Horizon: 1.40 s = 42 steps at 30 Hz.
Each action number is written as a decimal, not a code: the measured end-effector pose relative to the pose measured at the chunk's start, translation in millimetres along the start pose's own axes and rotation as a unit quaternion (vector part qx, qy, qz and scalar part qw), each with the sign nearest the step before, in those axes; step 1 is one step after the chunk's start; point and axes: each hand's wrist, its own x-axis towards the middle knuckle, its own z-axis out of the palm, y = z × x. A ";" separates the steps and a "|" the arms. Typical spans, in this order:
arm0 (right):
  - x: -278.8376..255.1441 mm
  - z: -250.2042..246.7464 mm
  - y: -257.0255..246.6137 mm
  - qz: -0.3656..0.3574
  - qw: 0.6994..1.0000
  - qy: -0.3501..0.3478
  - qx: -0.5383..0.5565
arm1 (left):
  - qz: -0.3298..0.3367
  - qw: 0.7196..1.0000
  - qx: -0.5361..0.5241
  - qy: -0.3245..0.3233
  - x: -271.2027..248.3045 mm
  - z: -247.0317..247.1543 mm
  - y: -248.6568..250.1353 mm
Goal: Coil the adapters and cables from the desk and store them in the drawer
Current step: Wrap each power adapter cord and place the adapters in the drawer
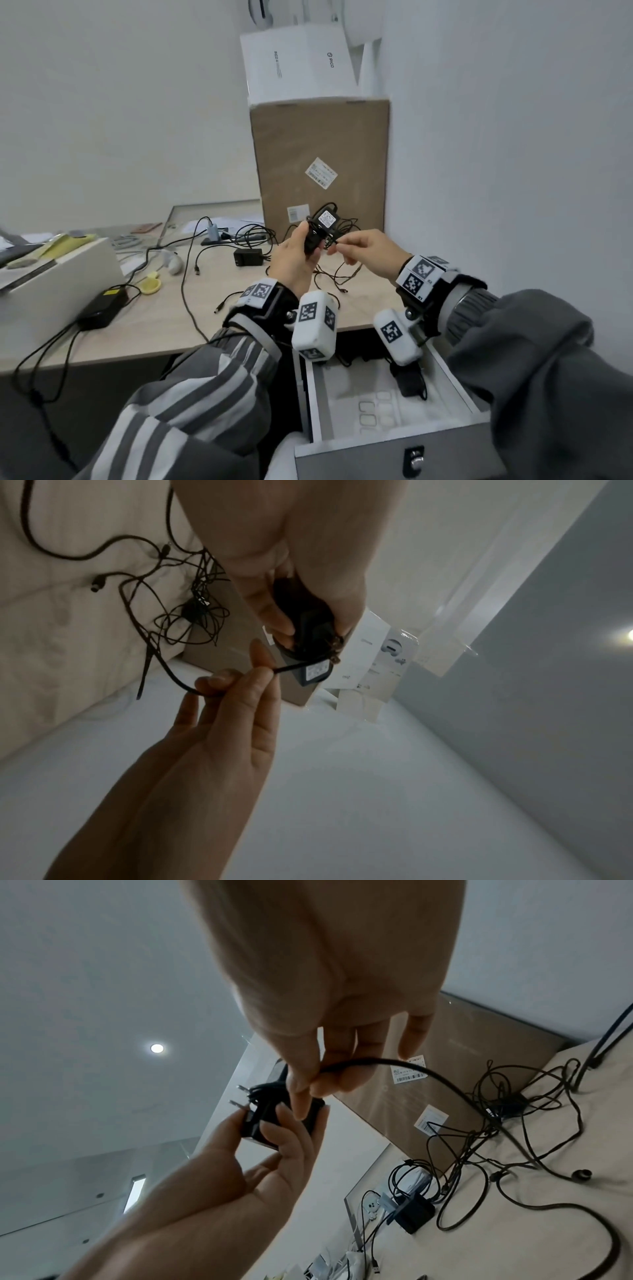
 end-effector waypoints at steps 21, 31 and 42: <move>4.0 -22.8 -6.9 0.005 0.991 -0.011 -0.130 | 0.062 0.824 0.558 -0.071 2.6 -9.7 2.3; -0.3 4.1 19.2 0.025 0.997 -0.029 -0.068 | -0.007 0.999 0.044 -0.023 13.8 1.6 16.1; -14.6 -27.3 9.5 0.061 0.948 -0.103 -0.294 | -0.078 0.835 0.477 -0.264 -25.5 1.3 18.8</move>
